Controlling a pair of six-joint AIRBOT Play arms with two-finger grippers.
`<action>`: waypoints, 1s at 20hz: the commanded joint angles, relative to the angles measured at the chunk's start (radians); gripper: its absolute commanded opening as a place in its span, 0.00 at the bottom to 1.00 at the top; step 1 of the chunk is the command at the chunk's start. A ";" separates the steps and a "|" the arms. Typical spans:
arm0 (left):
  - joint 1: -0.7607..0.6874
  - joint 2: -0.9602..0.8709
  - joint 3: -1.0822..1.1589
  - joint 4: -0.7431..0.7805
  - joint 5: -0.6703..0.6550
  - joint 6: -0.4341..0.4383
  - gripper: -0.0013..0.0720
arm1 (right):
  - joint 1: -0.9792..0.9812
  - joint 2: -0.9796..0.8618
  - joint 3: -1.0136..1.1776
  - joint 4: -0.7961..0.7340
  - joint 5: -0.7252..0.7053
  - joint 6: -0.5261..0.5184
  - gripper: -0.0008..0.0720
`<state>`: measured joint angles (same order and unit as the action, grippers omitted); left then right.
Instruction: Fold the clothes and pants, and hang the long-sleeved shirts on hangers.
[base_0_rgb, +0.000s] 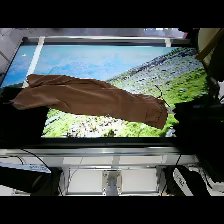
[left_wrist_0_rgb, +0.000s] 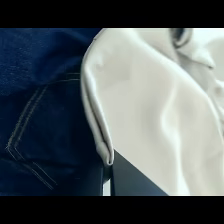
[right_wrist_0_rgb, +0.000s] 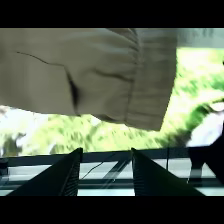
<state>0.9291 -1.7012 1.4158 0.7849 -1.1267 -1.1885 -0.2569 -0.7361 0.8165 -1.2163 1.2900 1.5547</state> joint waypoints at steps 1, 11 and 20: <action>0.016 0.084 0.001 0.000 -0.023 0.000 0.03 | -0.029 0.066 -0.315 0.098 -0.233 0.079 0.63; 0.011 0.261 0.001 -0.001 -0.023 -0.001 0.03 | -0.117 -0.232 -0.381 0.346 -0.688 -0.110 0.78; 0.012 0.267 0.001 0.000 -0.099 -0.031 0.03 | -0.117 -0.599 -0.060 0.719 -0.283 -0.619 0.23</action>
<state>0.9413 -1.4368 1.4158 0.7845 -1.1938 -1.2152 -0.3737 -1.2762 0.6697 -0.5663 0.8688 1.0439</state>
